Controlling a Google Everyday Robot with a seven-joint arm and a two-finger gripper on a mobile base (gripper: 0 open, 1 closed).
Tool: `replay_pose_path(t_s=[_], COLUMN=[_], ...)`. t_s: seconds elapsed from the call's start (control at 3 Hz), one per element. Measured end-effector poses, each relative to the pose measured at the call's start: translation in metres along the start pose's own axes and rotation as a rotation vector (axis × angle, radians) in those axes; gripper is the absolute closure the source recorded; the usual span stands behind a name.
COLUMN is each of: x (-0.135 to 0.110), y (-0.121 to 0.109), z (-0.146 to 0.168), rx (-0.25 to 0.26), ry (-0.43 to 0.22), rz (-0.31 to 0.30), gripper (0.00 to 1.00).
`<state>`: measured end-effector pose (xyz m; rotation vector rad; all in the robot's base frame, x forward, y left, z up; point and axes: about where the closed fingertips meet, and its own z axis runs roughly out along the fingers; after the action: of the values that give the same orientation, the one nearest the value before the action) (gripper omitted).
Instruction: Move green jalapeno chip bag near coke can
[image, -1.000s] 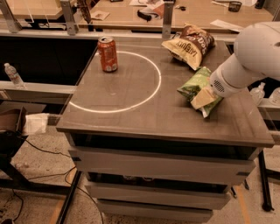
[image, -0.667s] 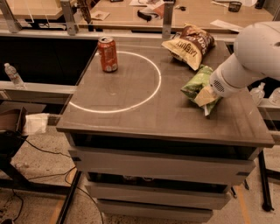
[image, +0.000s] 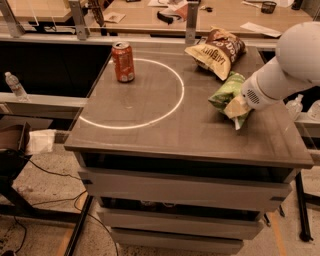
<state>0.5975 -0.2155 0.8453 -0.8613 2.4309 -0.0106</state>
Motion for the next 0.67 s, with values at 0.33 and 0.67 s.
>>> replay_pose_path(t_s=[0.33, 0.67], x=[-0.023, -0.043], y=[0.017, 0.027], z=[-0.012, -0.026], rx=[-0.119, -0.257], ry=[-0.126, -0.272], rz=[0.000, -0.015], gripper=[1.00, 1.00])
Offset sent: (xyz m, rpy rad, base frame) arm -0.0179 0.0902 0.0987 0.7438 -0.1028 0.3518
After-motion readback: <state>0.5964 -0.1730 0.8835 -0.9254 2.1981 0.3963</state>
